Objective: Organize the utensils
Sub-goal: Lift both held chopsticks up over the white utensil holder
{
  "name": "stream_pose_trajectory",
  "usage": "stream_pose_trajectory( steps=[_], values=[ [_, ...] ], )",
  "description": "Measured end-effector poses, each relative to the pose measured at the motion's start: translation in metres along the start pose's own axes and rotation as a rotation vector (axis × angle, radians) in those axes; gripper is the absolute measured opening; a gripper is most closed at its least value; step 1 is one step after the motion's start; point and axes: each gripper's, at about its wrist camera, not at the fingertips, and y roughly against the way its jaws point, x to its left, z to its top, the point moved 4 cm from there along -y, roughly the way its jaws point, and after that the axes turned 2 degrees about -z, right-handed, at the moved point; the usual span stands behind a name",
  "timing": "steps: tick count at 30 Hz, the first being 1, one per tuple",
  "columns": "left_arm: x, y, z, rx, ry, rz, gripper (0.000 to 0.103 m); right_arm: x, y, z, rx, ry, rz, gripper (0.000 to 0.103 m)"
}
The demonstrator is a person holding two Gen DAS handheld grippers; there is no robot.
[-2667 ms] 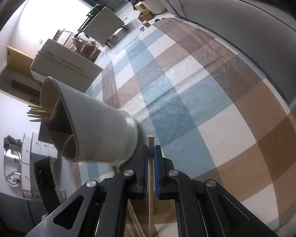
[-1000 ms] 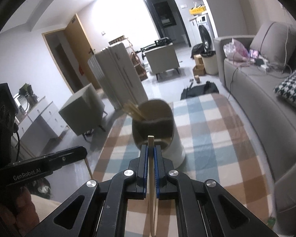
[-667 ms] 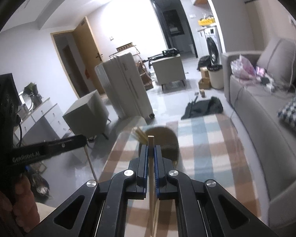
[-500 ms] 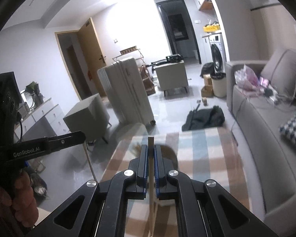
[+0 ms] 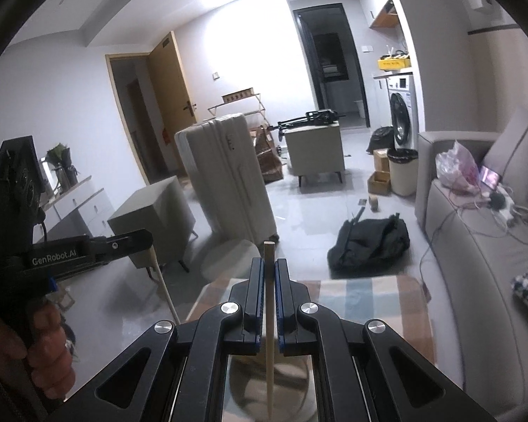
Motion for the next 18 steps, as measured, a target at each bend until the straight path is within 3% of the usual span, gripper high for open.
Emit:
stream_pose_trajectory(
  steps=[18],
  values=[
    [0.028,-0.041,-0.001,-0.016,0.111,-0.024,0.001,-0.001,-0.064,0.003,0.017,0.071,-0.001,0.005]
  ],
)
